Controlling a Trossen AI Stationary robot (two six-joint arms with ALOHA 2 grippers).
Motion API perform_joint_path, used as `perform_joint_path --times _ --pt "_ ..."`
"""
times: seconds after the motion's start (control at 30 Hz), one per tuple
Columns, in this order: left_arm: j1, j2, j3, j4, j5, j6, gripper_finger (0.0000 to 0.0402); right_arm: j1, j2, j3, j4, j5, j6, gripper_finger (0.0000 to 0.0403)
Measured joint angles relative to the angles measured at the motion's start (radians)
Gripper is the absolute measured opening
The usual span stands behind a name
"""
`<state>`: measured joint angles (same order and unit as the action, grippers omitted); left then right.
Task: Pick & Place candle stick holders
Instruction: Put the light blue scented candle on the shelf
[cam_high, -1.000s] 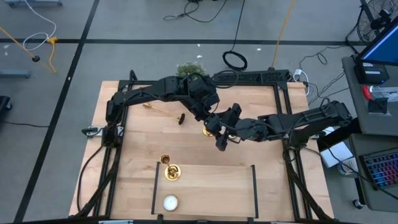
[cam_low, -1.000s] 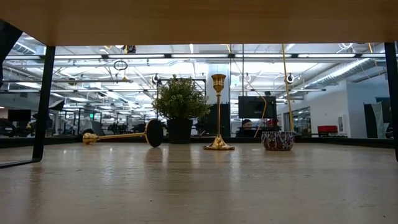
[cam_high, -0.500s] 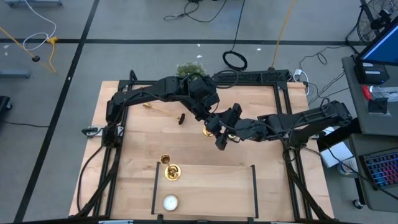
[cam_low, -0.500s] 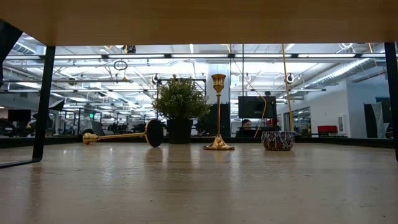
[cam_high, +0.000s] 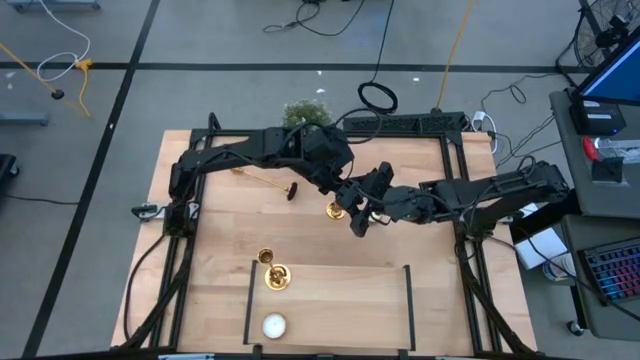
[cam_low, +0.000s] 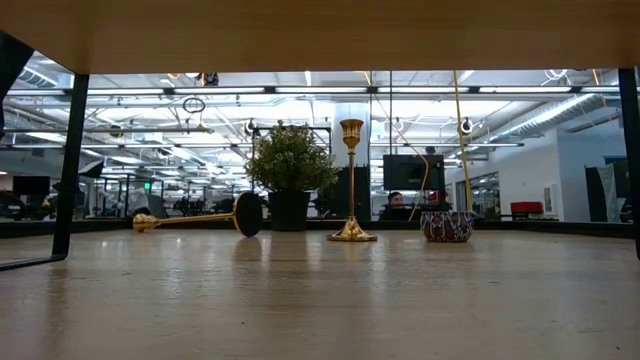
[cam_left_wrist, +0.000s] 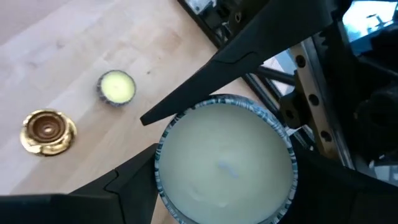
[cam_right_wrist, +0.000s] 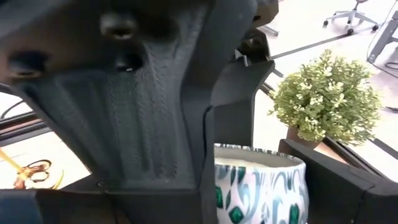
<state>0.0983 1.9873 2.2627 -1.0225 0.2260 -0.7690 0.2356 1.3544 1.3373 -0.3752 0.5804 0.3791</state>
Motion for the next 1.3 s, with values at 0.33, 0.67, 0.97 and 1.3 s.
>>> perform_joint_path --times 0.33,0.67,0.97,1.3 --pt "-0.002 -0.002 0.001 0.007 -0.006 -0.017 0.0293 0.001 -0.003 0.0 0.002 -0.009 0.001 0.03" --pt "0.002 -0.002 0.002 0.023 -0.032 -0.075 0.0293 0.001 -0.003 0.0 -0.001 -0.035 -0.047 0.0301" --pt "0.002 -0.002 0.002 0.025 -0.062 -0.072 0.0293 0.001 -0.006 0.001 -0.033 -0.032 0.005 0.0295" --pt "0.007 -0.001 0.002 0.027 -0.053 -0.071 0.0293 0.0 -0.006 0.002 -0.054 -0.032 0.042 0.0292"
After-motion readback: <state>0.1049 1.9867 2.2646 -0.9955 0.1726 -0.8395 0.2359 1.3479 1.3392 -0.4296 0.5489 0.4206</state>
